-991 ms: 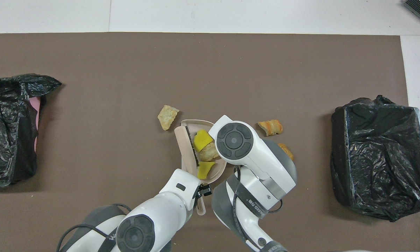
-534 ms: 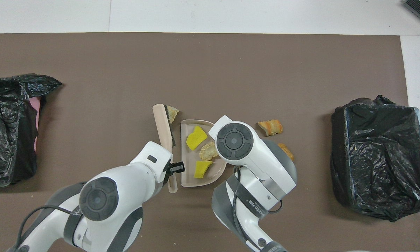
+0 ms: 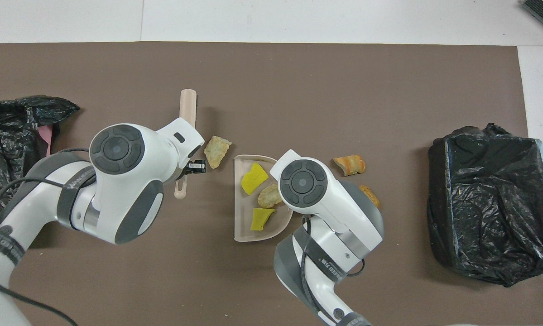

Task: Sweep and dump trash in bin
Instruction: 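Sweep the remaining chunk with the left gripper's brush into the dustpan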

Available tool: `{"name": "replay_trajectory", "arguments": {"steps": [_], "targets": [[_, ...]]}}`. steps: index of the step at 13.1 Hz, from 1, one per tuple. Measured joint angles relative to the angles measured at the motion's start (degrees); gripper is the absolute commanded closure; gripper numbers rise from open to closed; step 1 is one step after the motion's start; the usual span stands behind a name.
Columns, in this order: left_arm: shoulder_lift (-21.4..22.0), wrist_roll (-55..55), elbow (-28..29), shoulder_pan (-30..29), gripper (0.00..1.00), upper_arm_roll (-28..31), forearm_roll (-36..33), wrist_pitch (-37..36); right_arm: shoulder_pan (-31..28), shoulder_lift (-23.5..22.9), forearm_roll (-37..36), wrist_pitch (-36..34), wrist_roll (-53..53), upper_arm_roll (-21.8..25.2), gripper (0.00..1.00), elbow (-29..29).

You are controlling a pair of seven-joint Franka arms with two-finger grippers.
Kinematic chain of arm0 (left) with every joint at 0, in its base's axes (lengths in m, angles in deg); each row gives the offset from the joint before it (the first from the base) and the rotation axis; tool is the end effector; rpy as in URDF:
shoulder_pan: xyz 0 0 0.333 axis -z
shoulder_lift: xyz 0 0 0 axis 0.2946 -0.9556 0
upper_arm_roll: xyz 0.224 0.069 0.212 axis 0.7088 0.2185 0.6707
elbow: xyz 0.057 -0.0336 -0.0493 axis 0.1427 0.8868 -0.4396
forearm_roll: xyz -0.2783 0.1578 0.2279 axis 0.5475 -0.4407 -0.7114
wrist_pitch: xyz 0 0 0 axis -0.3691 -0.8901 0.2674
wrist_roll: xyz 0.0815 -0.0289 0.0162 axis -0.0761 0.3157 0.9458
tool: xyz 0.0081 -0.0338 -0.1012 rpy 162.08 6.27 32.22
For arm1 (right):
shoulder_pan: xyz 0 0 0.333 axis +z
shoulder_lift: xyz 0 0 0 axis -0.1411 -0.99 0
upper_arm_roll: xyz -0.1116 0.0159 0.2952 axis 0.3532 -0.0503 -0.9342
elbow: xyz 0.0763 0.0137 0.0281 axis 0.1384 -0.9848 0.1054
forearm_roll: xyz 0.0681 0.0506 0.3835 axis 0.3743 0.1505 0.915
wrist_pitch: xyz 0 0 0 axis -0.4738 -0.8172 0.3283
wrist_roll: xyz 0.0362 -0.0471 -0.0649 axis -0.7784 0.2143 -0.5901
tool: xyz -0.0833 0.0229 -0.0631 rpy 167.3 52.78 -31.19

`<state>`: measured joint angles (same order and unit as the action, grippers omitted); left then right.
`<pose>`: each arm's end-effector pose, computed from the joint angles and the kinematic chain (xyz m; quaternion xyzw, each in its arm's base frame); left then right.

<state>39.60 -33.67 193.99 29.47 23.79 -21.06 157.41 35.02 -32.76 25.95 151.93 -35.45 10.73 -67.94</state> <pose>0.5356 -0.2419 0.3941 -0.9976 0.0595 -0.0336 0.0058 0.4984 0.3087 0.3696 0.7040 0.7012 -0.0798 0.0796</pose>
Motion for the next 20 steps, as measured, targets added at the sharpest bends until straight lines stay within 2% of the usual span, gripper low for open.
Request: {"name": "replay_trajectory", "arguments": {"steps": [1, 3, 8, 13, 17, 20], "targets": [[-2.9, -4.0, -1.5, -1.1, 1.0, 0.0, -1.3, 0.4, 0.0, 0.0, 0.0, 0.0, 0.0, 0.0, 1.0, 0.0], [-5.5, -13.3, -2.7, -3.3, 1.0, 0.0, -1.8, 1.4, 0.0, 0.0, 0.0, 0.0, 0.0, 0.0, 1.0, 0.0], [-5.2, -31.3, -1.4, -3.8, 1.0, -0.7, -1.9, 0.1, 0.0, 0.0, 0.0, 0.0, 0.1, 0.0, 1.0, -0.1], [0.2, -39.0, 6.3, -3.5, 1.0, -1.3, -2.0, -1.2, 0.0, 0.0, 0.0, 0.0, 0.3, 0.0, 1.0, -0.1], [4.5, -38.7, 12.3, -1.9, 1.0, -1.5, -2.0, -1.7, 0.0, 0.1, 0.0, 0.0, 0.3, 0.0, 1.0, -0.1], [6.0, -36.0, 14.5, -0.2, 1.0, -1.6, 0.7, -2.0, 0.0, 0.1, 0.0, 0.0, 0.3, 0.0, 1.0, -0.2]]}}
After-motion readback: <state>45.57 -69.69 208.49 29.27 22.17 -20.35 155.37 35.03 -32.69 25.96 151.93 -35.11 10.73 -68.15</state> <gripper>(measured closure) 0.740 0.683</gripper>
